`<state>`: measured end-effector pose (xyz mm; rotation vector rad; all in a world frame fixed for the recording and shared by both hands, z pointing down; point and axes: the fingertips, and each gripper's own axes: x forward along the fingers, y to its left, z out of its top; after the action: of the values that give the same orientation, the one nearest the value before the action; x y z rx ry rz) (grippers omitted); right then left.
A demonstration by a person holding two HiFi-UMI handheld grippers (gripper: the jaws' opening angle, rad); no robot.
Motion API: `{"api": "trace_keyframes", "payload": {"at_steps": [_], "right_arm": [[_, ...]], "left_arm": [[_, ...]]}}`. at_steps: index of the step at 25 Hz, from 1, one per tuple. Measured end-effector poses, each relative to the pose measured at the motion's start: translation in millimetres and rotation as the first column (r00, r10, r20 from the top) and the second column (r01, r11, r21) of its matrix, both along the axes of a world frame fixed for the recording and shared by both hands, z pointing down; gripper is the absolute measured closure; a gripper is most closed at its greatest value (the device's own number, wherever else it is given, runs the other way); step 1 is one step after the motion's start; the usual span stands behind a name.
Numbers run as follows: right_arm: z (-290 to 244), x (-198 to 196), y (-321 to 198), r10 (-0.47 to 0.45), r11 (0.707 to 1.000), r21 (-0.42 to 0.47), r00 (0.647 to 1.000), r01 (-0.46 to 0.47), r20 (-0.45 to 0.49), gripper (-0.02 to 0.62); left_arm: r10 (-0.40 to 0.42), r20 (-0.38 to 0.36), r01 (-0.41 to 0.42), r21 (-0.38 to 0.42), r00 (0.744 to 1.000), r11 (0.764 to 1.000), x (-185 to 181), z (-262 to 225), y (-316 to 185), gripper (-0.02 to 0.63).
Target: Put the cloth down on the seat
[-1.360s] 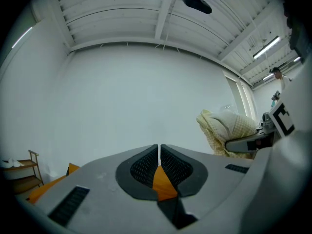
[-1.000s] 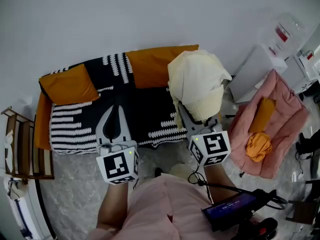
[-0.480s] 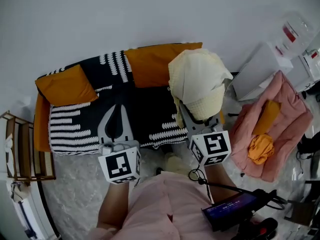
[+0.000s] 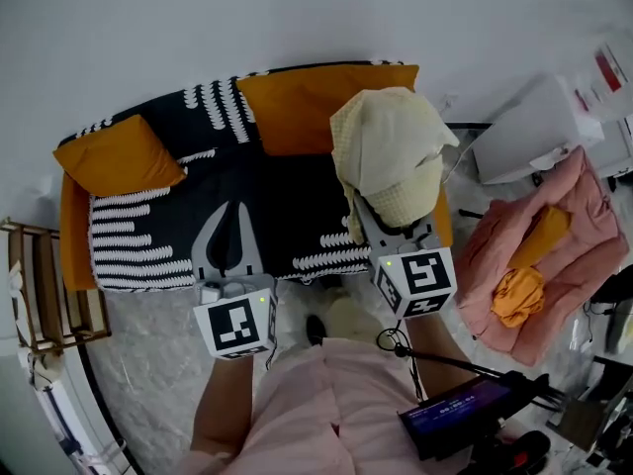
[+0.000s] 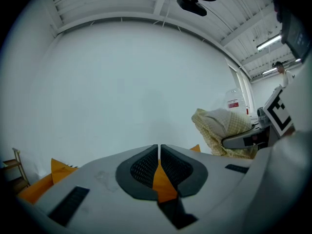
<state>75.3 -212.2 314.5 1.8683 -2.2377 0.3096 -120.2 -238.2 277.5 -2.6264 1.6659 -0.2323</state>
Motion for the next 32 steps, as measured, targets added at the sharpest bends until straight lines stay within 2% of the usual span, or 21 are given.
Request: {"api": "trace_keyframes", "payload": {"at_steps": [6, 12, 19, 23, 32], "right_arm": [[55.4, 14.8, -31.7, -0.022, 0.993, -0.115, 1.000, 0.024, 0.022, 0.396], [113.1, 30.4, -61.7, -0.022, 0.977, -0.210, 0.999, 0.028, 0.030, 0.394], [174.5, 36.4, -82.8, -0.032, 0.952, -0.303, 0.998, 0.044, 0.045, 0.393], [210.3, 36.4, -91.2, -0.037, 0.934, -0.354, 0.998, 0.054, 0.054, 0.393], [275.3, 38.5, -96.8, -0.038, 0.893, -0.446, 0.998, 0.060, 0.058, 0.387]], "left_arm": [[-0.007, 0.036, 0.010, -0.089, 0.999, 0.996, 16.4, 41.7, -34.9, 0.580], [-0.025, 0.065, 0.035, -0.164, 0.998, 0.986, 17.5, 90.1, -73.1, 0.580], [0.012, 0.097, 0.012, -0.246, 0.995, 0.969, 33.8, 136.6, -92.9, 0.580], [0.037, 0.111, -0.008, -0.258, 0.993, 0.966, 42.4, 151.2, -105.2, 0.580], [0.037, 0.127, 0.002, -0.294, 0.991, 0.956, 38.4, 183.8, -124.5, 0.580]]}}
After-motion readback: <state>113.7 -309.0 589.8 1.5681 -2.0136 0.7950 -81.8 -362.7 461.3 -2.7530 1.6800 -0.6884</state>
